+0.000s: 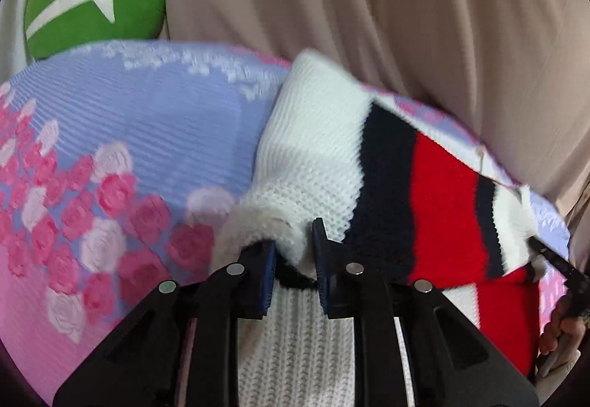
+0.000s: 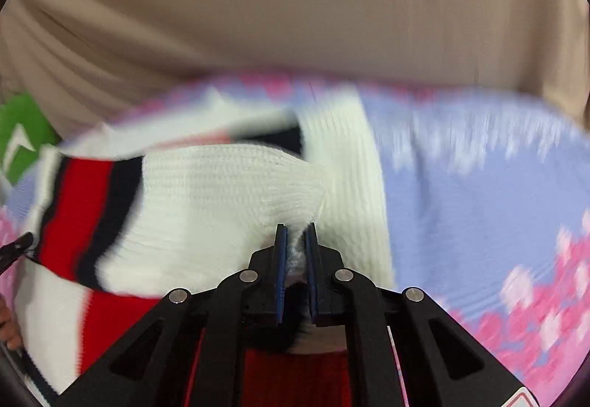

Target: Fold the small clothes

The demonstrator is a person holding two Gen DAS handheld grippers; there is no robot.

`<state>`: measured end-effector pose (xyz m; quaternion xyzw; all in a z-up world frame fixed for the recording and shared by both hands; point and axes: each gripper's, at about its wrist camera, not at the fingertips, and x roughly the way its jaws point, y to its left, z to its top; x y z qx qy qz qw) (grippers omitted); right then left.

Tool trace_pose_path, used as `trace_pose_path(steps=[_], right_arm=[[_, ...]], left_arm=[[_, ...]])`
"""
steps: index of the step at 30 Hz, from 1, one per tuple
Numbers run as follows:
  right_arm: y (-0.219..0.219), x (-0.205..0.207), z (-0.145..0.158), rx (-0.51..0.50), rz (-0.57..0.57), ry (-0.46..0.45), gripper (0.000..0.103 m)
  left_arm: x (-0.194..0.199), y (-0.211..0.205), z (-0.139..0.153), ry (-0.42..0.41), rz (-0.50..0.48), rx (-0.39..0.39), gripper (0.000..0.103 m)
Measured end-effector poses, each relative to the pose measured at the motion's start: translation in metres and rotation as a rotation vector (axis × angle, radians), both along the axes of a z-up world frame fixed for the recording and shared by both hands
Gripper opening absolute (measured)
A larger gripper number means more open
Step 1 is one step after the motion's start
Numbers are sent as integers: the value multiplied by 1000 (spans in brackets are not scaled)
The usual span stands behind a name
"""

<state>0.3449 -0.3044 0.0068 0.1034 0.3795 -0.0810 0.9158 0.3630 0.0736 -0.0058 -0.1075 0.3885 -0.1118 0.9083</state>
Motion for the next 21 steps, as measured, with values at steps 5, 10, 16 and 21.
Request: trace_pose_path(steps=[5,10,16,21], right_arm=[[7,-20,36,-6,39,-171,8],[-14,5,1,49,-18,-15,7],[37,-21,60,28,62,-169,18],[144,12,57,55,384,-110,19]], left_arm=[[-5,0,1,-22,3,23,18],[-8,2,1,-17,1,24,19],[-19,6,8,-25,-2,-14,20],[-36,1,33,-65,-12,-71,66]])
